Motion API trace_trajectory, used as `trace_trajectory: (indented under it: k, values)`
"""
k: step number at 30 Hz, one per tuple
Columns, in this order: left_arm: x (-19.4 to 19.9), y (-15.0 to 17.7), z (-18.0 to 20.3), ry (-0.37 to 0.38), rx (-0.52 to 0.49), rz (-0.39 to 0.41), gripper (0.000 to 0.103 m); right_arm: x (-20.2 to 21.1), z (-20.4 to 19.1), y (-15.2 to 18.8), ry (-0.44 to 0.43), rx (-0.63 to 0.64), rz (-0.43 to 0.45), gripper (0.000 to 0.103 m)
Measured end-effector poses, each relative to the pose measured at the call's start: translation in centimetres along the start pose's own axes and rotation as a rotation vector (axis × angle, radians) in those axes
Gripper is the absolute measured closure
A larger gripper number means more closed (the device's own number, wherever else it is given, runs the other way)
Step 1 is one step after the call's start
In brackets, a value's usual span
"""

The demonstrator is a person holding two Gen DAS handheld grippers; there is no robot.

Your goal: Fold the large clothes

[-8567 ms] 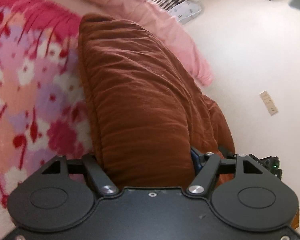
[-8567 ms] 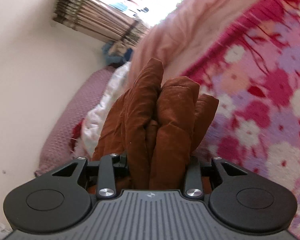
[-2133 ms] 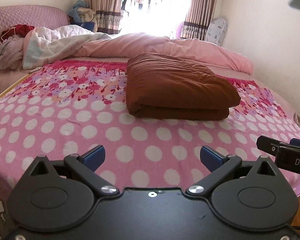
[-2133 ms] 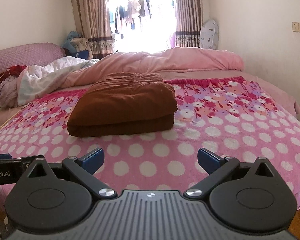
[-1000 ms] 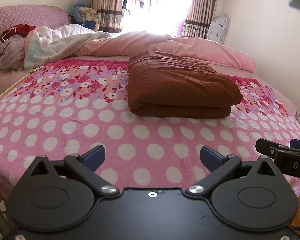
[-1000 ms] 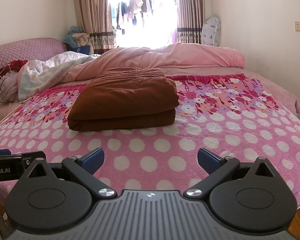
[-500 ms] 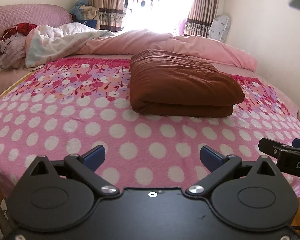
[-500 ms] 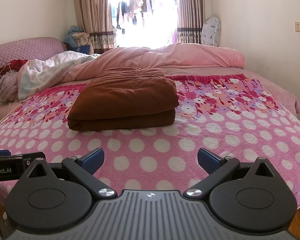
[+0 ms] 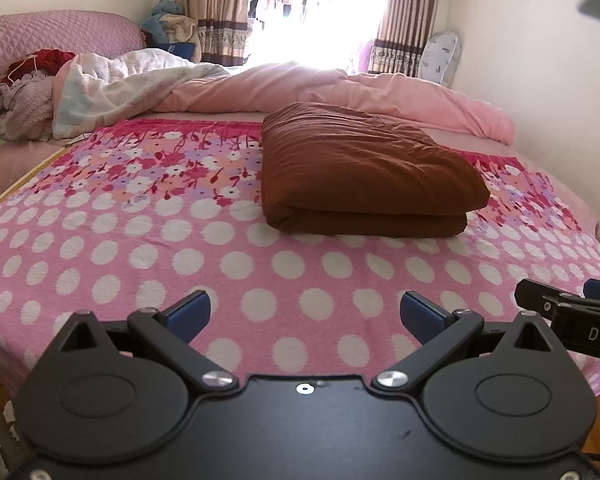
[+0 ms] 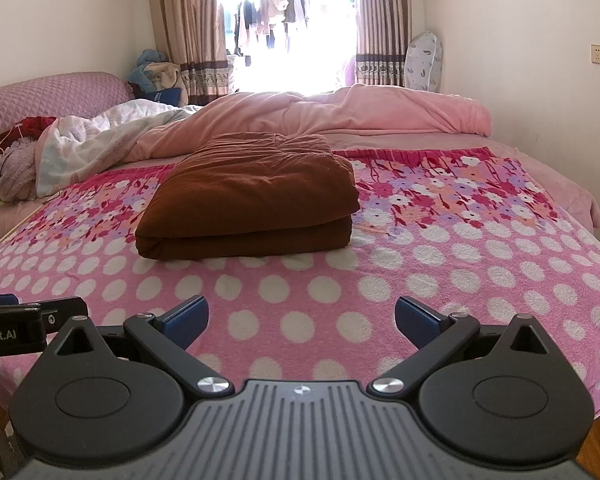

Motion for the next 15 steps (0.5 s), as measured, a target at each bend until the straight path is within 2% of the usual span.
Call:
trace_trajectory:
  k: [9,15]
  values:
    - [-0.04,-0.02,-0.11,-0.014,-0.002,0.0,0.0,0.02,-0.01,-0.02,0.0,0.001,-0.001,0.0]
    - [-0.06,0.05,-0.01,0.002,0.002,-0.005,0.0,0.02,0.01,-0.04,-0.001,0.0,-0.001,0.0]
Point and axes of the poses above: each gripper's, at about its wrist camera, not at the fingertips, and x roughly against the way its jaws point, z to its right, y to its underside, the point moved 8 cm from there along -x, roughly the way its jaws point, and after that the axes turned 8 degrees about -z, right-handed, at the moved point
